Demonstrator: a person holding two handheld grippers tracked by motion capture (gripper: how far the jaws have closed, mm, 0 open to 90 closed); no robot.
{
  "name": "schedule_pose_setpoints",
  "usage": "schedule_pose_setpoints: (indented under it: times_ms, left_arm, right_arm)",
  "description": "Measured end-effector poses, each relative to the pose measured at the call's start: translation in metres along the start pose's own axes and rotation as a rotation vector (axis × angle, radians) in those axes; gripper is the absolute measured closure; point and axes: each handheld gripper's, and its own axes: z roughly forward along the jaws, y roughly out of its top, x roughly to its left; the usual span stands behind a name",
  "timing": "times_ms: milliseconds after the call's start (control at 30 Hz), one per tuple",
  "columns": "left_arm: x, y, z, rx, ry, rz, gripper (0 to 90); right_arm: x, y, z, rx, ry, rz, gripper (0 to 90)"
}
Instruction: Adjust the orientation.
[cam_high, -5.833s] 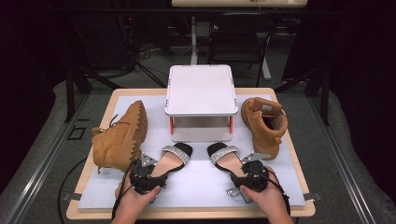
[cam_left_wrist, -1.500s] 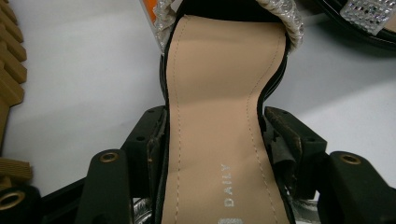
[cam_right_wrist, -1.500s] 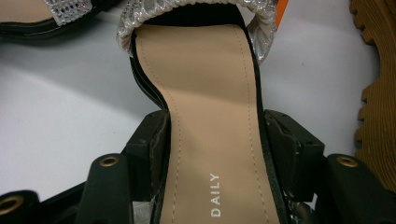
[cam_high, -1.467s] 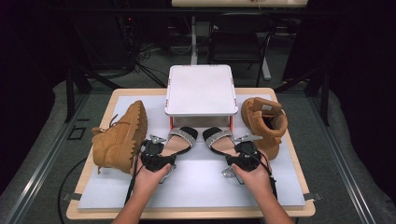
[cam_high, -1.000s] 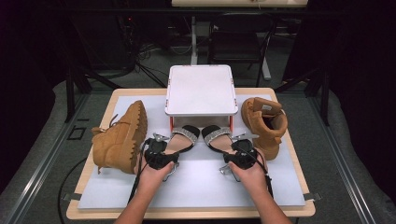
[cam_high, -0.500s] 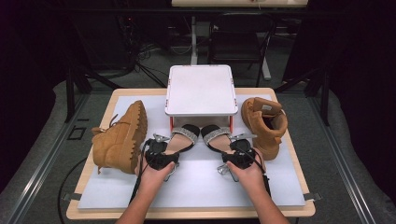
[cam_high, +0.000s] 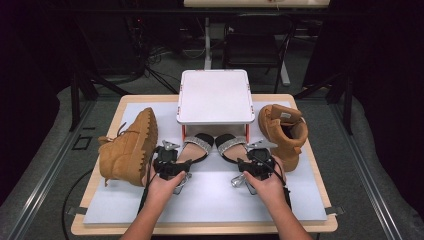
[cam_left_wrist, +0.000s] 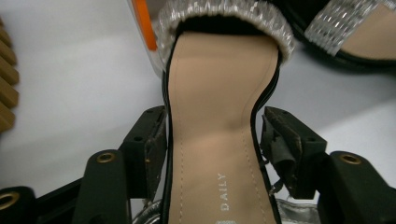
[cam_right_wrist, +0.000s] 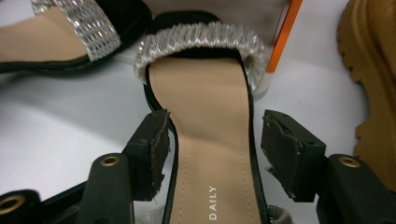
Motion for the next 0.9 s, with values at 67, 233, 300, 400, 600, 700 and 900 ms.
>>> schedule_pose_setpoints:
  times_ms: [67, 233, 300, 400, 600, 700, 900]
  left_arm:
    - [0.002, 0.003, -0.007, -0.011, -0.011, -0.002, 42.3]
    - [0.005, 0.004, -0.026, -0.041, -0.025, 0.012, 44.2]
    - [0.007, 0.001, -0.035, -0.064, -0.023, 0.015, 45.0]
    - [0.010, -0.003, -0.045, -0.082, -0.027, 0.021, 45.9]
    - [0.016, -0.015, -0.066, -0.104, -0.068, 0.018, 46.8]
    - [0.016, -0.024, -0.075, -0.114, -0.082, 0.029, 47.0]
    - [0.019, -0.048, -0.089, -0.131, -0.083, 0.053, 51.5]
  right_arm:
    - [-0.001, 0.002, -0.006, -0.020, 0.013, -0.003, 42.0]
    - [-0.002, 0.001, -0.022, -0.048, 0.027, -0.009, 44.9]
    - [-0.002, -0.001, -0.028, -0.068, 0.046, -0.017, 46.6]
    - [-0.003, -0.006, -0.038, -0.077, 0.048, -0.038, 48.6]
    - [-0.004, -0.015, -0.055, -0.100, 0.060, -0.067, 51.1]
    - [-0.004, -0.022, -0.065, -0.120, 0.073, -0.076, 52.0]
    - [-0.006, -0.038, -0.083, -0.151, 0.079, -0.081, 56.1]
